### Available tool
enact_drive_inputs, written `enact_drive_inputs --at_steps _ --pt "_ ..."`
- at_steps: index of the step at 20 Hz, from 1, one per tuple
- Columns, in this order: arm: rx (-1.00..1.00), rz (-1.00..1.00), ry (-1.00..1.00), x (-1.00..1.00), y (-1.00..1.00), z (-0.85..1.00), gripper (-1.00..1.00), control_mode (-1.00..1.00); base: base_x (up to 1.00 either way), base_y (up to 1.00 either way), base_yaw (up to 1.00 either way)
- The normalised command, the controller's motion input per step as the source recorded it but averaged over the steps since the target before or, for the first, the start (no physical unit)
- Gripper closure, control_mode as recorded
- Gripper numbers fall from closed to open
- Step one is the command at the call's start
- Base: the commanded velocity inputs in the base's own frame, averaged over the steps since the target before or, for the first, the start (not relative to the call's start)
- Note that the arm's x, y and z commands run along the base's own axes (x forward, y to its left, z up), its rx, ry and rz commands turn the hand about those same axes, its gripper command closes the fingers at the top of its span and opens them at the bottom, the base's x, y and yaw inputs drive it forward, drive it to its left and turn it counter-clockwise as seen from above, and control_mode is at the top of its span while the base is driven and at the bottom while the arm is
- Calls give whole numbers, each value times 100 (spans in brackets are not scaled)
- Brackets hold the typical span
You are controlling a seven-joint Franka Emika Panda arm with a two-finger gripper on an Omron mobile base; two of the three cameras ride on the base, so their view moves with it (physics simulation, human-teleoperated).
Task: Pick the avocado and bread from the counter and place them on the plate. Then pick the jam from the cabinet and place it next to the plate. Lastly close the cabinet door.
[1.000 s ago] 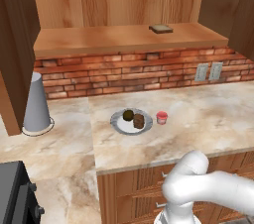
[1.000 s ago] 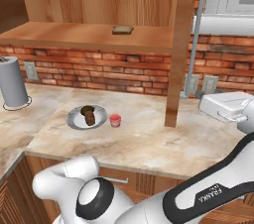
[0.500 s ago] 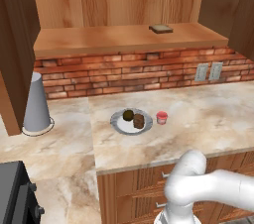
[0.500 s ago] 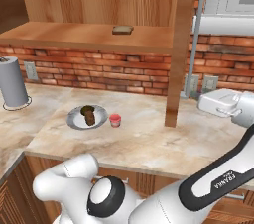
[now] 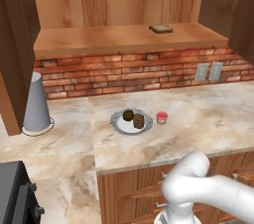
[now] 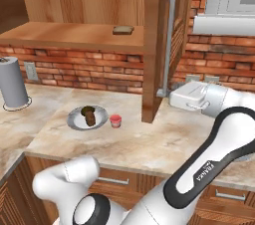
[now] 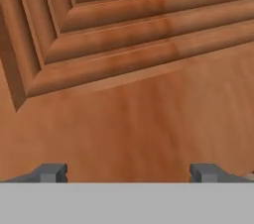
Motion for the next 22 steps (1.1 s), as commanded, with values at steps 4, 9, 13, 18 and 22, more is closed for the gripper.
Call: enact_drive_inputs --at_steps 4,9,13,18,22 --pt "4 -3 -16 0 98 1 -100 -100 0 0 0" --pt "2 -11 -18 11 93 3 -100 -100 0 0 0" --pt "1 -16 -14 31 80 0 -100 -100 0 0 0" --pt "0 -20 -9 53 66 0 -100 -100 0 0 0" --pt "0 -24 -5 72 52 3 -100 -100 0 0 0"
